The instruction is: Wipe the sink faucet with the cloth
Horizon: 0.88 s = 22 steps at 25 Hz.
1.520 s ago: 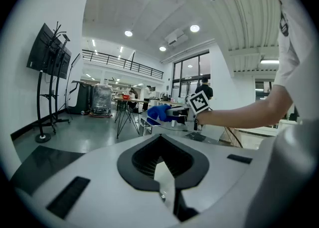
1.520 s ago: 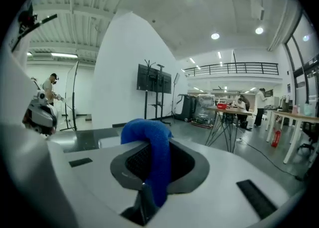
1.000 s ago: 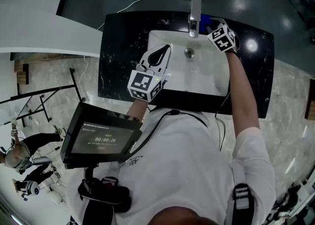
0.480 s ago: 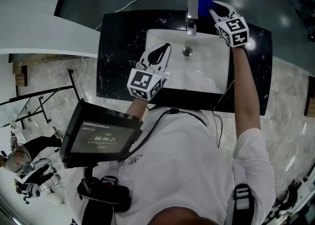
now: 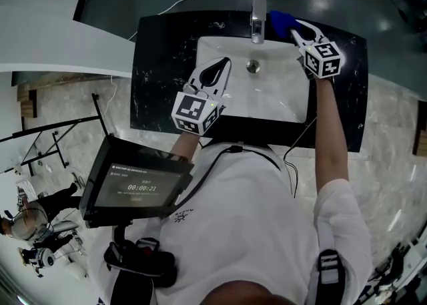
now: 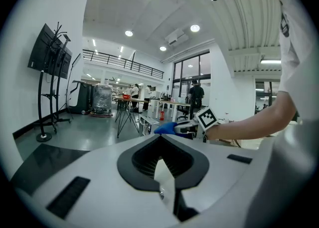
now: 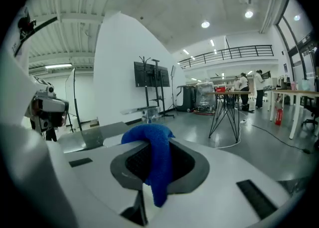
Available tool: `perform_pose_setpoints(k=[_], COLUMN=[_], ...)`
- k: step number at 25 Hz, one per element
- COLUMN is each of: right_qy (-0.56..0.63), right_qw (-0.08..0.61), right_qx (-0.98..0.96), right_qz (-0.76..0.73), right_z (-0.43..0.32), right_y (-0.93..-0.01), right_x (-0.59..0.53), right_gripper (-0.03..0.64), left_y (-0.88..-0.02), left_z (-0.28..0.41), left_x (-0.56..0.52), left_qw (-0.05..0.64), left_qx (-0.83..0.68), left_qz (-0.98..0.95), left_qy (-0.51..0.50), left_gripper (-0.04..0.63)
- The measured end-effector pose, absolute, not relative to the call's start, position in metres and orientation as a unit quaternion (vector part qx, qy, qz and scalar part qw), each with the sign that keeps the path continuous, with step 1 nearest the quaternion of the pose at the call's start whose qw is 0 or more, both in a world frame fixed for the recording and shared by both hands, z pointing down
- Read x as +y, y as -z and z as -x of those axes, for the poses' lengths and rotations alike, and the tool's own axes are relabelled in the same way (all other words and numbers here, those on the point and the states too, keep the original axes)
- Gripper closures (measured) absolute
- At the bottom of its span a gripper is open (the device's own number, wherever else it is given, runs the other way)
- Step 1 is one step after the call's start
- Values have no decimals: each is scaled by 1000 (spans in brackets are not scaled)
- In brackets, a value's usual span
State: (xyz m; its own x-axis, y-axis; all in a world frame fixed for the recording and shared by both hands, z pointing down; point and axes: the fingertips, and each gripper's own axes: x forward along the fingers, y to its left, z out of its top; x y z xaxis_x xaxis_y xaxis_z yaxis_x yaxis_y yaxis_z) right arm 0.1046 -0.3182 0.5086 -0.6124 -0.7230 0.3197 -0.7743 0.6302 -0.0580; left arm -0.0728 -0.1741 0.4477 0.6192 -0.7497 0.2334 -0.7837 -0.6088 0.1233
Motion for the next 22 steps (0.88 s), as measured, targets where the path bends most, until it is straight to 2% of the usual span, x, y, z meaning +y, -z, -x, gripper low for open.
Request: perform_pose_setpoints(k=[9,15,22], right_qy=[-146,-191,-239], right_qw=[177,137,98], right_qx=[-902,-907,-932], right_qz=[-366,-349,-255], right_z=[-64,-40,-27], right_y=[-579,-592,-594], right_x=[-308,-324,-282], right_gripper=[561,561,562], left_y=[-453,-460,-461], left_z=[84,97,98], left_x=[-172,-167,-165], left_qw=[109,113,114], left_qx=[-443,-459,-460], left_qz=[-886,-876,-876], left_qy=[-86,-92,-92], left_gripper=[594,594,594])
